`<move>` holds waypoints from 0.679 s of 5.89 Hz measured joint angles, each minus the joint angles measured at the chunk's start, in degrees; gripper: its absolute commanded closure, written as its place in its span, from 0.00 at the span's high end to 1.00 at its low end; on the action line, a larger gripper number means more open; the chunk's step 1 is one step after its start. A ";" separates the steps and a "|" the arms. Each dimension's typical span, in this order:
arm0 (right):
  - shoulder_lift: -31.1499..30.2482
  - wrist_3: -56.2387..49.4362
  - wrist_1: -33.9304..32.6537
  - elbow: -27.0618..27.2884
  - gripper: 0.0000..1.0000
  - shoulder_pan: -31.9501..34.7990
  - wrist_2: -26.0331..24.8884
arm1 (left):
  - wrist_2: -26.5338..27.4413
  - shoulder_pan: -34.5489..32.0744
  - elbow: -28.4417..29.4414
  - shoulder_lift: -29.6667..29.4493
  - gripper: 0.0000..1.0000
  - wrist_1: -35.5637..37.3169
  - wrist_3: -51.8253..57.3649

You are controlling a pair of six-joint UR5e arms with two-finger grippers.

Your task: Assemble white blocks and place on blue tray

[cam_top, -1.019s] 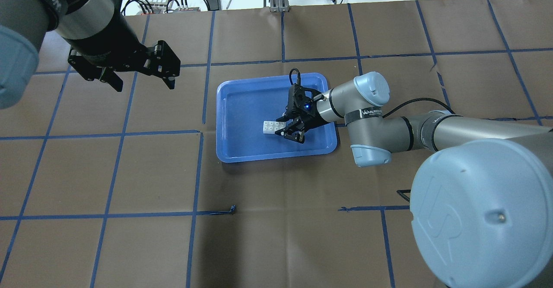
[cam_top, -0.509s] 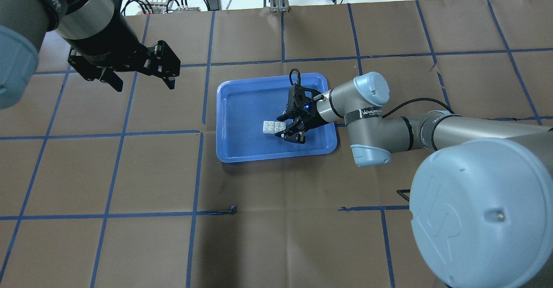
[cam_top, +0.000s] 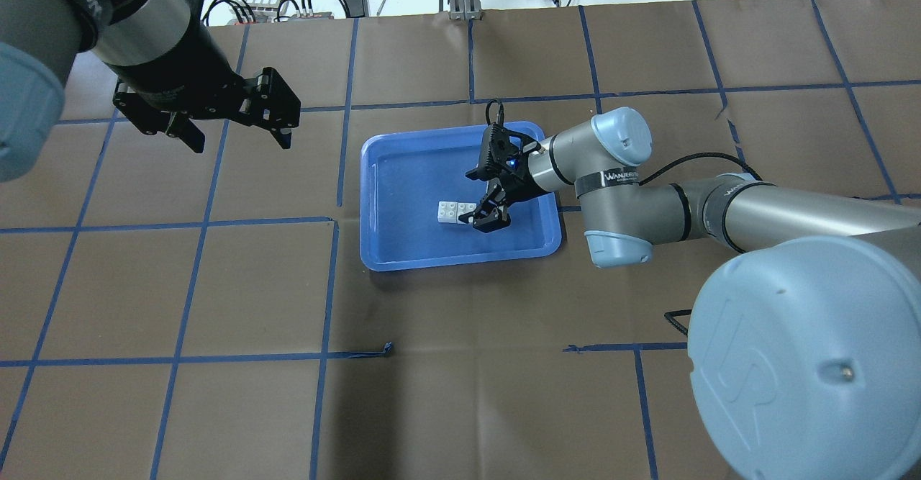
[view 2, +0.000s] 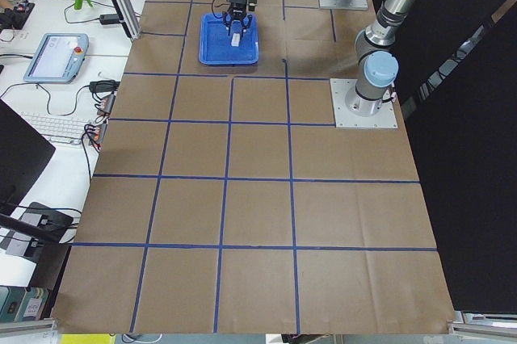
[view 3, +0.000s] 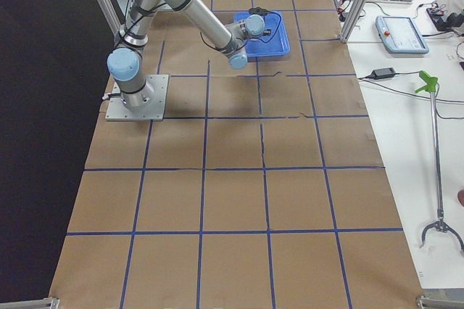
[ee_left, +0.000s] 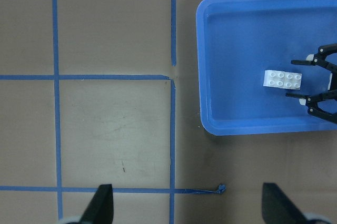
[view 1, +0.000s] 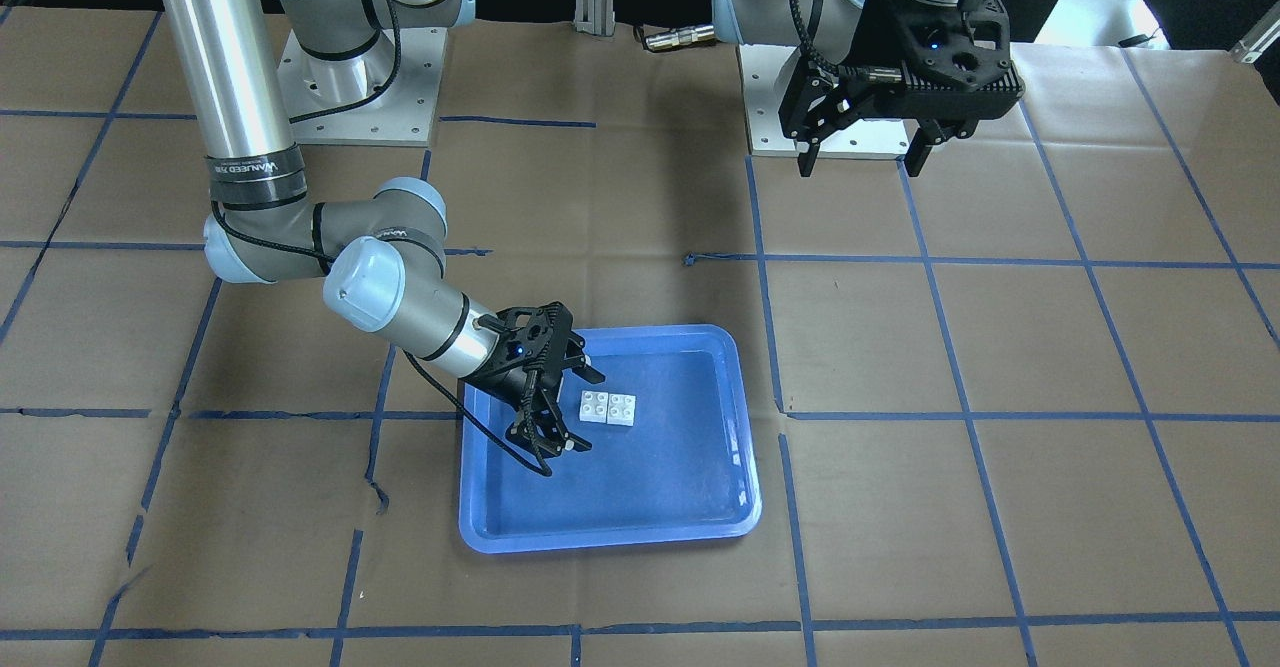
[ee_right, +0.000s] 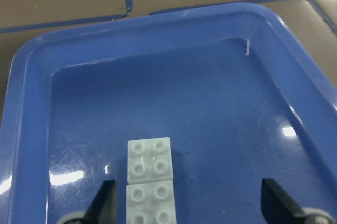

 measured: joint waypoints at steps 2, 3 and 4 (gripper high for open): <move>-6.06 3.36 11.95 -4.00 1.00 -0.77 -3.93 | -0.03 0.02 0.09 0.03 0.99 0.00 0.00; -9.64 3.80 22.45 -7.10 1.00 -1.20 -8.48 | -0.07 0.03 0.12 0.04 0.99 0.00 0.00; -12.45 4.27 32.70 -10.90 1.00 -2.49 -13.76 | -0.08 0.04 0.12 0.09 0.99 0.00 0.00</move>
